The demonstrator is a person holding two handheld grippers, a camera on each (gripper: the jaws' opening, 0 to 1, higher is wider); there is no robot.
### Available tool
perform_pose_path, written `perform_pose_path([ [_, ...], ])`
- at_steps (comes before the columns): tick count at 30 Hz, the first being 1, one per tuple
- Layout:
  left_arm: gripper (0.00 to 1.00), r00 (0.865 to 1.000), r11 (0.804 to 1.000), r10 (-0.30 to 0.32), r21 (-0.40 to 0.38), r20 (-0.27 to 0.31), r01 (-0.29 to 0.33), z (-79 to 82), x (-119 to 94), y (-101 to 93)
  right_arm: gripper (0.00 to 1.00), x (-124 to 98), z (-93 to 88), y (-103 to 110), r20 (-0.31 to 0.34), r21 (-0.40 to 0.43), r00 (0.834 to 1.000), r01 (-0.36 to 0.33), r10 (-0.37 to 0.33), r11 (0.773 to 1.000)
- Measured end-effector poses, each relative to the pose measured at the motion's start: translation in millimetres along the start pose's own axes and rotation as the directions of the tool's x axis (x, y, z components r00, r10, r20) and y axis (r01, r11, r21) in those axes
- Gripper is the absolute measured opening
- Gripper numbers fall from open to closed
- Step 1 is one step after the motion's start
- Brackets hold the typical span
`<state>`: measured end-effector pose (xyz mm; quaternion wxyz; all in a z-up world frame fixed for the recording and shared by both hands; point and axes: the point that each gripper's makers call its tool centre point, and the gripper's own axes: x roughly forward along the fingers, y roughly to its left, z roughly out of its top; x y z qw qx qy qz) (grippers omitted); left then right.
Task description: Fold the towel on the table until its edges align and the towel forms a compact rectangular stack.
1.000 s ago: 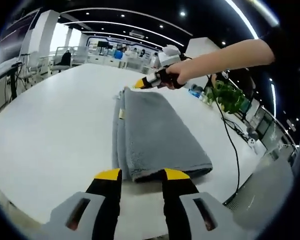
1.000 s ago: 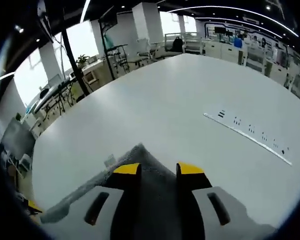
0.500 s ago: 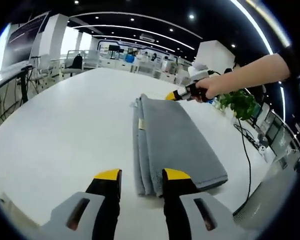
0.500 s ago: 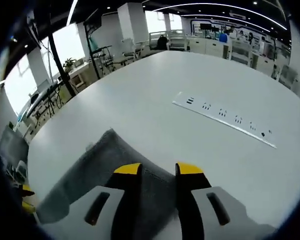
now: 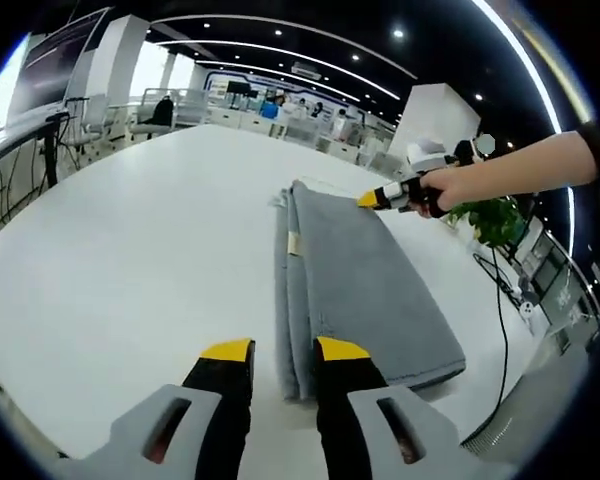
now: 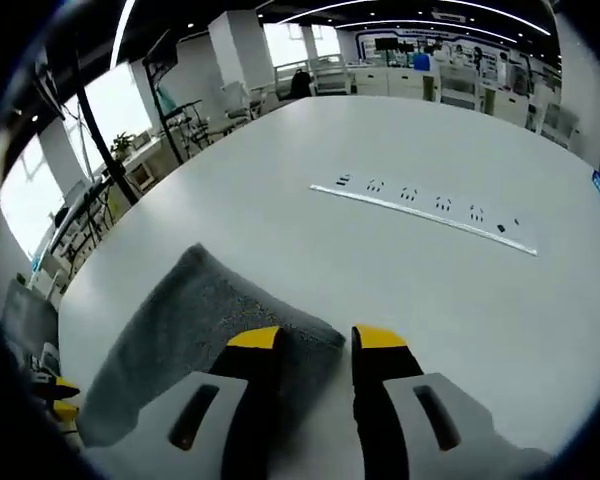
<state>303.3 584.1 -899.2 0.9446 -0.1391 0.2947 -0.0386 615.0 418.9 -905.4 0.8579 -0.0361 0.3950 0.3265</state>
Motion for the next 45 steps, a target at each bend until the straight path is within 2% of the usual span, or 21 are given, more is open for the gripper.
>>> perform_pose_path([
  [9,0.13,0.998,0.999,-0.028,0.015,-0.063,0.030,-12.6,5.0,-10.5,0.15,1.6,-9.0,-0.2,0.002,0.100,1.000,-0.007,0.007,0.995],
  [19,0.03,0.992,0.997,-0.059,0.045,-0.115,0.065,-17.4,13.2,-16.8,0.10,-2.9,-12.5,-1.3,0.007,0.079,1.000,-0.001,0.001,0.997],
  [28,0.03,0.987,0.993,-0.073,0.079,-0.143,0.085,-19.0,17.1,-29.1,0.10,-17.7,-21.8,-19.6,-0.010,0.103,1.000,0.002,-0.001,0.995],
  [36,0.02,0.975,0.984,-0.128,0.102,-0.180,0.148,-25.7,26.0,-60.5,0.09,-35.5,-31.8,-47.0,-0.032,0.073,0.999,0.024,-0.022,0.997],
  [42,0.02,0.963,0.973,-0.181,0.105,-0.200,0.205,-34.1,31.3,-88.0,0.09,-49.2,-39.4,-69.9,-0.066,-0.026,0.997,0.044,-0.046,0.999],
  [45,0.02,0.950,0.961,-0.217,0.124,-0.224,0.249,-39.5,33.9,-108.2,0.09,-54.3,-41.1,-77.7,-0.081,-0.082,0.995,0.052,-0.059,0.995],
])
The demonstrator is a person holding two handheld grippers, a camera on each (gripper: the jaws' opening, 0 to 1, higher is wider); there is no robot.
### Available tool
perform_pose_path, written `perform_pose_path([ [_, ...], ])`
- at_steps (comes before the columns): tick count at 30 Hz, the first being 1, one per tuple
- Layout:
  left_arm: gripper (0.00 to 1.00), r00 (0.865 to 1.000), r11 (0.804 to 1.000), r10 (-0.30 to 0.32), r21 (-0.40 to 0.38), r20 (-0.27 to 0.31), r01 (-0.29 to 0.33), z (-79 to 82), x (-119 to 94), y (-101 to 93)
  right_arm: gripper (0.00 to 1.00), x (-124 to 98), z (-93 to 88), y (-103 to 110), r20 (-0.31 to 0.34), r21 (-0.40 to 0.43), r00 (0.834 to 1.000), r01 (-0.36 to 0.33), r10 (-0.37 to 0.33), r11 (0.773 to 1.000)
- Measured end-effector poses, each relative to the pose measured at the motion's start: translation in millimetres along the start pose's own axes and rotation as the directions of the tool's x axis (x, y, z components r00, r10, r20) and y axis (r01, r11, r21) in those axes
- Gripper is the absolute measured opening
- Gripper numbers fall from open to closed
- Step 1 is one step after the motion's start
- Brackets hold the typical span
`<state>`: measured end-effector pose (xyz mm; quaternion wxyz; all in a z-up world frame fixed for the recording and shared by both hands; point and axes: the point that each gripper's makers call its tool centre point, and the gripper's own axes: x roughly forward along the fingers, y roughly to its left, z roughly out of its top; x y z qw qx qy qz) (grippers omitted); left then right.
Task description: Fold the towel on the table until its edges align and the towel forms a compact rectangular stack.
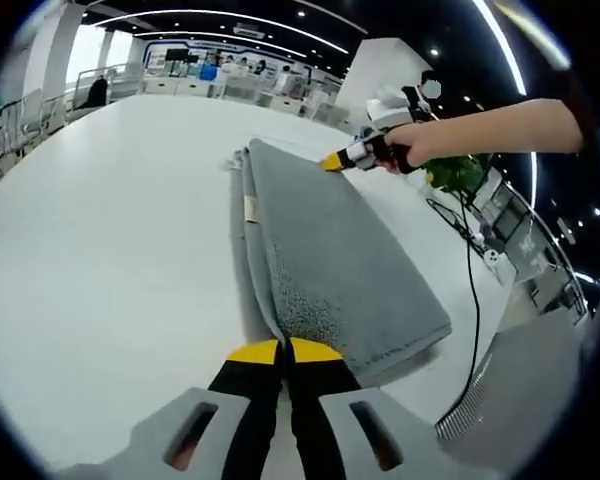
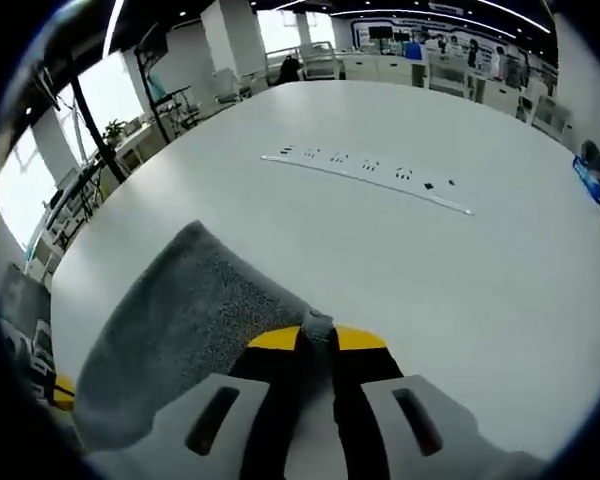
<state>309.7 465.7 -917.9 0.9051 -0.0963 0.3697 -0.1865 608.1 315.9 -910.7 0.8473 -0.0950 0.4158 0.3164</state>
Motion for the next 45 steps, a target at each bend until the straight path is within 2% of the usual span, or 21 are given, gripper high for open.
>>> perform_pose_path([
  [6,0.02,0.997,0.995,-0.064,0.076,-0.048,0.067,0.7,8.5,-31.0,0.09,-7.5,-6.3,-13.6,-0.008,-0.064,1.000,0.013,-0.014,0.998],
  [13,0.02,0.990,0.986,-0.115,0.112,-0.079,0.124,3.7,15.9,-48.5,0.09,-8.3,-8.9,-28.1,0.024,-0.039,1.000,0.008,-0.007,0.999],
  [19,0.02,0.985,0.978,-0.138,0.145,-0.098,0.152,5.6,21.7,-62.7,0.09,-7.9,-7.5,-35.1,0.009,-0.044,1.000,0.017,-0.017,0.999],
  [25,0.02,0.981,0.972,-0.159,0.156,-0.112,0.175,4.3,23.6,-66.6,0.09,-9.2,-8.4,-38.5,0.009,-0.043,1.000,0.014,-0.013,0.999],
  [33,0.02,0.979,0.969,-0.154,0.173,-0.135,0.176,3.6,22.9,-64.0,0.10,-10.7,-7.9,-37.8,0.027,-0.022,1.000,0.011,-0.010,1.000],
  [39,0.03,0.977,0.958,-0.145,0.227,-0.154,0.177,4.7,21.3,-67.0,0.11,-16.0,-5.3,-38.4,0.066,0.001,0.998,0.004,-0.004,1.000],
  [45,0.03,0.978,0.950,-0.136,0.260,-0.155,0.174,6.3,19.1,-64.8,0.13,-26.1,-10.4,-42.2,0.072,-0.007,0.997,0.021,-0.020,1.000],
])
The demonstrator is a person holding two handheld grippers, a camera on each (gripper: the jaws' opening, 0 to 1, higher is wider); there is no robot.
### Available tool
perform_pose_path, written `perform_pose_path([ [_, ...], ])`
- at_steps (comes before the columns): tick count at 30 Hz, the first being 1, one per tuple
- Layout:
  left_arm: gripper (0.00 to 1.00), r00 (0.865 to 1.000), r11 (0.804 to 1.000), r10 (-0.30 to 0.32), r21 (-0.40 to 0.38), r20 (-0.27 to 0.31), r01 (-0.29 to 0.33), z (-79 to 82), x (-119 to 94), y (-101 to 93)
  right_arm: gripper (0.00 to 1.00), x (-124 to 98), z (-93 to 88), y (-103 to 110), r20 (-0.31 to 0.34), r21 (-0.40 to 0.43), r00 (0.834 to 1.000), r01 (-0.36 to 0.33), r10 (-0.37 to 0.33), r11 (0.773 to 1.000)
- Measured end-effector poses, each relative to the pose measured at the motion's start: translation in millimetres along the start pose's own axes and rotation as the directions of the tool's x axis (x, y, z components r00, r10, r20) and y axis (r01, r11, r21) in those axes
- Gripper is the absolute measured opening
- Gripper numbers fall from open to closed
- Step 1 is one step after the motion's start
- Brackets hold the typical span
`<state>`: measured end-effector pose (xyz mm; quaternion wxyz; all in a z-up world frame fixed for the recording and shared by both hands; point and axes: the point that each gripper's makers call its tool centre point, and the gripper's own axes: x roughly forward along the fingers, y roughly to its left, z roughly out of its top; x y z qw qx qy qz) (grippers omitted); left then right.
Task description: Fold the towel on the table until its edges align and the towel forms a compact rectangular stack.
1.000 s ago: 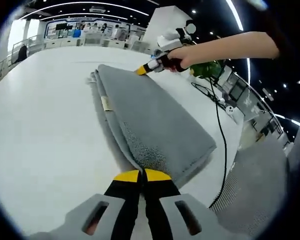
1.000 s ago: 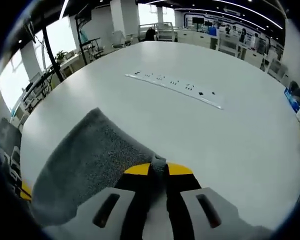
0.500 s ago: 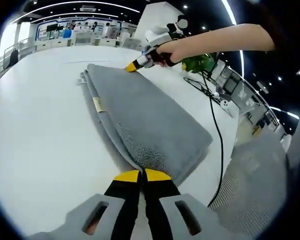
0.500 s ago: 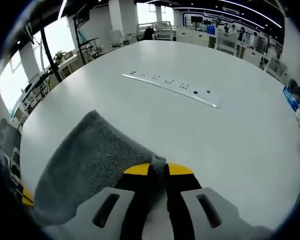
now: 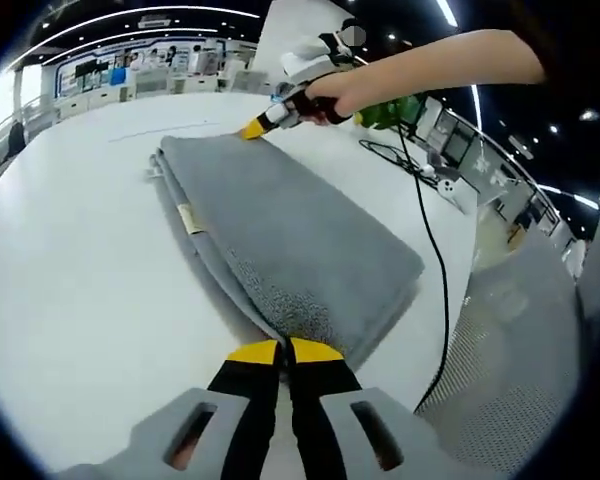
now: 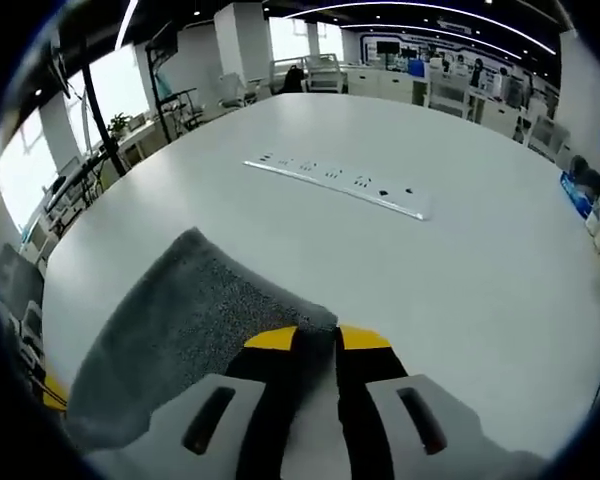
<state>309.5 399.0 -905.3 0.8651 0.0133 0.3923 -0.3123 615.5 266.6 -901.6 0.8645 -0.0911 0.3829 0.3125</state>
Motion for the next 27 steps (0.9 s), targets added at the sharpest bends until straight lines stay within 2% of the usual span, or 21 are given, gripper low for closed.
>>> perform_pose_path([
  [4,0.03,1.000,1.000,0.007,0.009,0.001,-0.008,0.3,-1.4,0.9,0.13,-7.0,-5.1,0.9,0.009,0.026,1.000,-0.008,0.008,1.000],
  [9,0.07,1.000,0.999,0.023,0.024,0.011,-0.023,1.4,-4.6,1.0,0.16,-21.0,-6.6,15.4,0.044,0.031,0.998,-0.044,0.043,0.999],
  [12,0.11,0.999,0.999,0.033,0.025,0.017,-0.034,1.9,-6.9,2.2,0.17,-27.8,-12.2,22.4,0.034,0.024,0.998,-0.056,0.055,0.998],
  [17,0.18,0.998,0.999,0.031,0.011,0.052,-0.032,6.2,-11.8,2.6,0.23,-36.5,-19.2,30.9,0.030,-0.011,0.997,-0.069,0.069,0.998],
  [21,0.21,0.998,0.999,0.030,0.022,0.058,-0.031,7.4,-14.2,0.4,0.26,-44.7,-23.2,40.2,0.039,-0.039,0.995,-0.094,0.096,0.995],
  [27,0.26,0.998,0.998,0.003,0.065,0.070,-0.008,9.5,-15.6,-10.9,0.31,-60.0,-29.2,49.0,0.069,-0.014,0.990,-0.120,0.121,0.993],
])
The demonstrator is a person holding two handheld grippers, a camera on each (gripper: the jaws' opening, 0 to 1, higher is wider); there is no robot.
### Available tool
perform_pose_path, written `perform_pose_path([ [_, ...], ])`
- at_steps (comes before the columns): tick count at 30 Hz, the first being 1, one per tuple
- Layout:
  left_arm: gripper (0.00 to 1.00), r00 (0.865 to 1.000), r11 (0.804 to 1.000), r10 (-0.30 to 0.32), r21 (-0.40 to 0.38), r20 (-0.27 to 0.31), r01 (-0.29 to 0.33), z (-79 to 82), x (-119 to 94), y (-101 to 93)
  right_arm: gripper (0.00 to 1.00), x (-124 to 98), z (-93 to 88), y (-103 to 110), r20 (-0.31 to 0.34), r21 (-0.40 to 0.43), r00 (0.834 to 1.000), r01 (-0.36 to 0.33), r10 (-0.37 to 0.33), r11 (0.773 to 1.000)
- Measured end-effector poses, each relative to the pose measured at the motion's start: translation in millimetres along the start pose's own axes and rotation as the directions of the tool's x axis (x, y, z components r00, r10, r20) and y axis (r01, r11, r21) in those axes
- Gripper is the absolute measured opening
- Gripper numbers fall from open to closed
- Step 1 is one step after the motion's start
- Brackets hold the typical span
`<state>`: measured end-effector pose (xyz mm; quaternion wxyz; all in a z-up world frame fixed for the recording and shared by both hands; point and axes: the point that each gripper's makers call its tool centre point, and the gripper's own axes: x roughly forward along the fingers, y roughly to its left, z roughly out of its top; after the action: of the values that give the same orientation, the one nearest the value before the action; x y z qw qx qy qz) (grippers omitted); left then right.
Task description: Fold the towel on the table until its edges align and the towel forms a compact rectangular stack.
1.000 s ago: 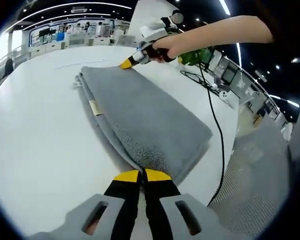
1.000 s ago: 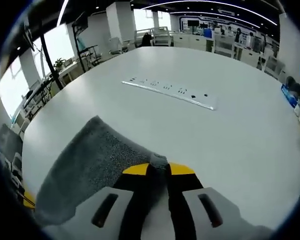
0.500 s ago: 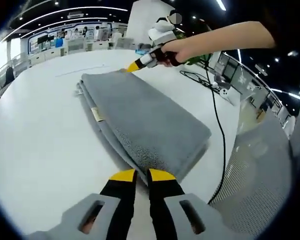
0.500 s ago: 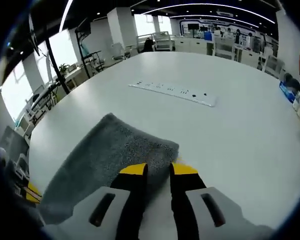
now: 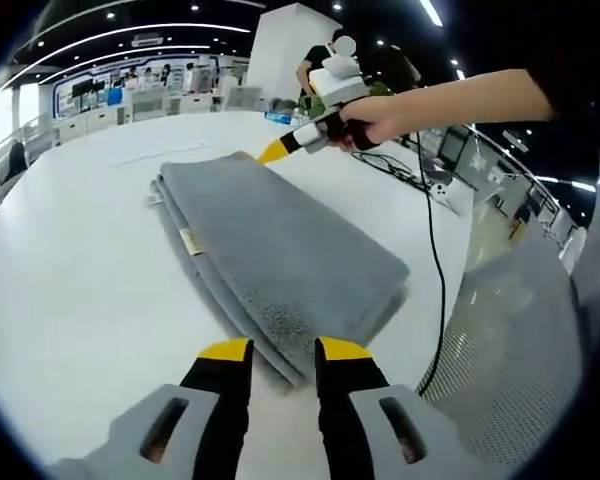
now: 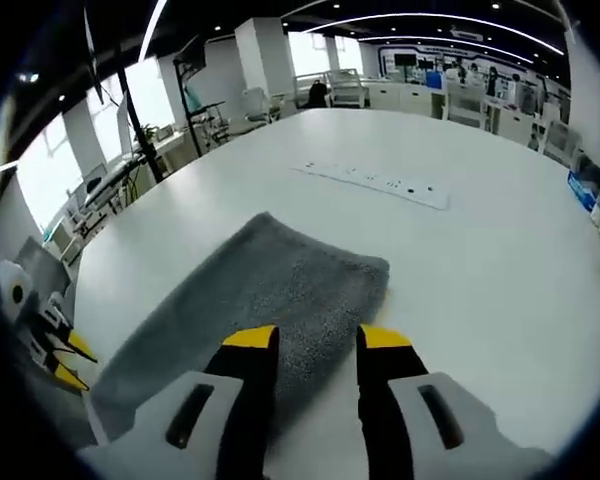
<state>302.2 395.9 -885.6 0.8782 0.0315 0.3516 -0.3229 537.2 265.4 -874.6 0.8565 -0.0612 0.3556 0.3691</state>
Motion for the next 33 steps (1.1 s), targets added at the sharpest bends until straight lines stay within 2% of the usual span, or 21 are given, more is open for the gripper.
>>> perform_pose_path([
  [4,0.27,1.000,0.999,-0.016,0.035,0.010,0.016,4.1,-0.1,-6.2,0.34,-10.4,-6.1,1.8,0.012,-0.001,1.000,-0.006,0.006,1.000],
  [7,0.30,1.000,0.999,-0.015,0.048,0.016,0.014,5.5,0.1,-6.9,0.37,-19.0,-11.0,6.4,0.040,0.035,0.999,-0.015,0.014,0.999],
  [10,0.37,1.000,0.998,-0.011,0.058,0.015,0.010,4.9,0.5,-7.0,0.40,-25.7,-22.6,13.4,0.033,0.033,0.999,-0.017,0.016,0.999],
  [12,0.40,1.000,0.998,-0.008,0.065,0.012,0.007,4.6,0.5,-6.8,0.42,-28.7,-35.3,18.0,0.002,0.032,1.000,-0.027,0.027,0.999],
  [16,0.47,1.000,0.997,-0.002,0.082,0.006,0.002,5.2,0.5,-7.4,0.45,-35.6,-48.7,26.4,0.002,0.050,0.999,-0.032,0.032,0.998],
  [25,0.52,1.000,0.986,-0.016,0.165,-0.015,0.018,3.9,1.1,-16.5,0.48,-47.7,-60.0,46.9,0.017,0.057,0.998,-0.060,0.060,0.997],
  [30,0.54,0.999,0.984,-0.028,0.176,-0.019,0.031,3.5,1.6,-18.3,0.48,-55.0,-64.8,58.1,0.019,0.046,0.997,-0.076,0.075,0.996],
  [33,0.56,0.998,0.985,-0.064,0.161,-0.030,0.068,1.4,3.6,-23.9,0.48,-58.9,-70.4,62.7,0.016,0.042,0.996,-0.083,0.082,0.996],
])
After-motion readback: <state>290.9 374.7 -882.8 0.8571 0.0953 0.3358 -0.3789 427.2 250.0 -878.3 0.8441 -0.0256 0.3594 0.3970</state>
